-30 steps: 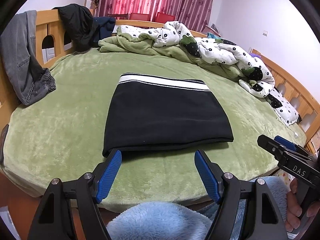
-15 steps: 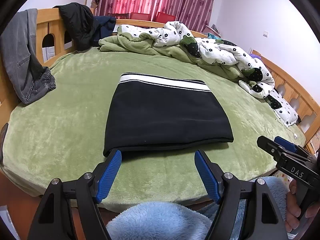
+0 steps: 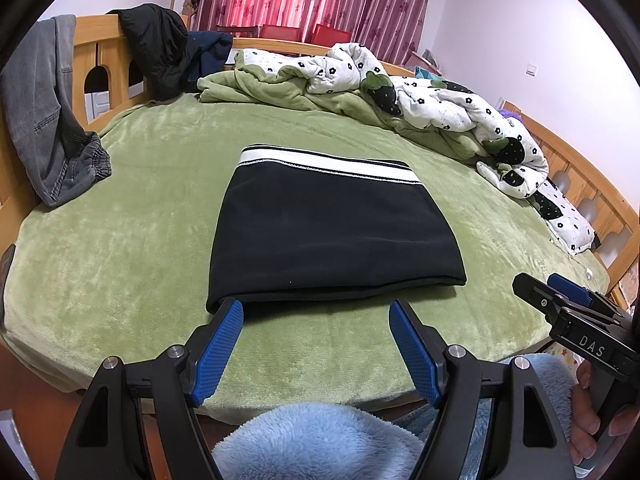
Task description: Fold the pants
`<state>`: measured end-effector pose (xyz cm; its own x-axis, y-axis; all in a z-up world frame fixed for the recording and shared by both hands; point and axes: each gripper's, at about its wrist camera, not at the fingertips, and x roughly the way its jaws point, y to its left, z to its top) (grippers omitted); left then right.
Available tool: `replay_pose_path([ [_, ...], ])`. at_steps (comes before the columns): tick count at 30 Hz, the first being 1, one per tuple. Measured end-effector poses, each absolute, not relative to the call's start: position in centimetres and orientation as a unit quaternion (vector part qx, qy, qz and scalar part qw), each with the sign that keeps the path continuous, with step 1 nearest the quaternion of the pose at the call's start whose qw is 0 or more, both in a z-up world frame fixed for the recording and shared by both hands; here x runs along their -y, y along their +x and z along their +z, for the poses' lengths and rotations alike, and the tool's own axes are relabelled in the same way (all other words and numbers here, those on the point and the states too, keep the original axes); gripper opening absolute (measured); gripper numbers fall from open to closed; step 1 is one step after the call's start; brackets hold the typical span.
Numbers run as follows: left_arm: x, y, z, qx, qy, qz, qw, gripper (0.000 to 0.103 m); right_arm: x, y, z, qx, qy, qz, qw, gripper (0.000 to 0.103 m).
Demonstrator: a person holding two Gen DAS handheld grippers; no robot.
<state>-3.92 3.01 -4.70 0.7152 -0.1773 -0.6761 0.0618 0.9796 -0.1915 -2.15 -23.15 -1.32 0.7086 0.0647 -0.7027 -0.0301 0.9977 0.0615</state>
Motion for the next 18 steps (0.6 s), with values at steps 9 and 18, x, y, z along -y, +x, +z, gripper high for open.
replay_pose_path([
  [9,-2.95,-3.97,-4.70,-0.372,-0.078,-0.064,0.923,0.074,23.37,-2.06,-1.34,-0.380,0.019,0.027,0.924,0.080],
  [18,-2.77,-4.06,-4.71,-0.372,-0.079,-0.063,0.923,0.074,23.25,-2.03,-1.35,-0.382,0.019,0.027,0.924,0.080],
])
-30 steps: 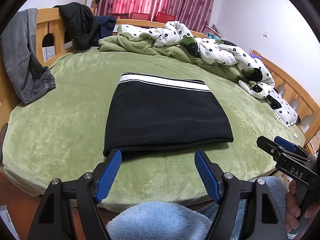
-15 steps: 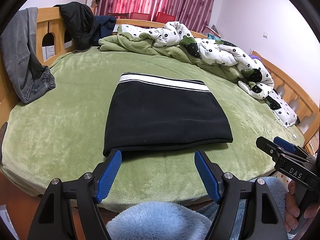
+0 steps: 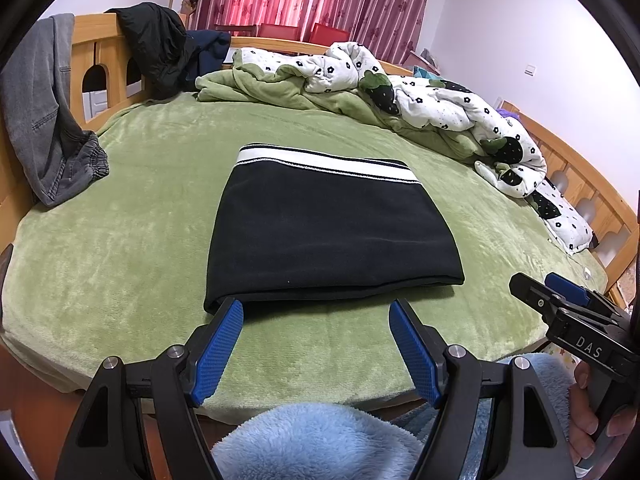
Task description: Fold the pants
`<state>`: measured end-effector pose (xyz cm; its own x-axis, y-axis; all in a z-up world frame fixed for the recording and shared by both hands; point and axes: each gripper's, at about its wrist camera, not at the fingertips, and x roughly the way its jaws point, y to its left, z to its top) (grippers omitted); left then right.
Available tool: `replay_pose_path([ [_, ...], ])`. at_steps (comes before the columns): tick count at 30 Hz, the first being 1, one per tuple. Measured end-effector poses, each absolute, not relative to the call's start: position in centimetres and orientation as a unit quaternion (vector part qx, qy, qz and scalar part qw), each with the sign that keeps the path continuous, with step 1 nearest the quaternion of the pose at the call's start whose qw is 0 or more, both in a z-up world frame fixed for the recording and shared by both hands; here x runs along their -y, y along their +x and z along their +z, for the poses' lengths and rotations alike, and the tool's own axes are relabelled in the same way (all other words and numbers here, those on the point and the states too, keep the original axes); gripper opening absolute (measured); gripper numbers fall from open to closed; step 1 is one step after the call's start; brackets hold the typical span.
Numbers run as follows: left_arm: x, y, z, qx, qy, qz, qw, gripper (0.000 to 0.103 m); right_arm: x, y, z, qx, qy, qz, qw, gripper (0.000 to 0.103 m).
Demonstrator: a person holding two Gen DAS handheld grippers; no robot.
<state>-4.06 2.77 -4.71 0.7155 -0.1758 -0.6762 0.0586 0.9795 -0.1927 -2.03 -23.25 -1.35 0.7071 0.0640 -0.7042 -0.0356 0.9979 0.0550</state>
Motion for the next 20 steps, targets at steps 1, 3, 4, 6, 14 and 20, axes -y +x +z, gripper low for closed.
replay_pose_path([
  [1,-2.74,-4.07,-4.71,-0.372,-0.079,-0.064,0.923,0.074,23.25,-2.04,-1.36,-0.382,0.018,0.027,0.924,0.080],
  [3,-2.70,-4.10,-4.72,-0.372,-0.079,-0.063,0.923,0.074,23.18,-2.06,-1.34,-0.381,0.019,0.027,0.924,0.080],
  [4,-2.68,-4.11,-4.71,-0.372,-0.079,-0.063,0.923,0.074,23.09,-2.06,-1.34,-0.381,0.019,0.026,0.924,0.080],
  [6,-2.65,-4.13,-4.71,-0.372,-0.079,-0.063,0.923,0.074,23.11,-2.06,-1.34,-0.381,0.018,0.027,0.924,0.080],
  [14,-2.61,-4.15,-4.73,-0.372,-0.080,-0.063,0.923,0.074,23.14,-2.00,-1.37,-0.382,0.015,0.028,0.924,0.080],
  [20,-2.17,-4.69,-4.63,-0.366,-0.080,-0.054,0.926,0.074,23.23,-1.93,-1.36,-0.383,0.016,0.030,0.923,0.080],
])
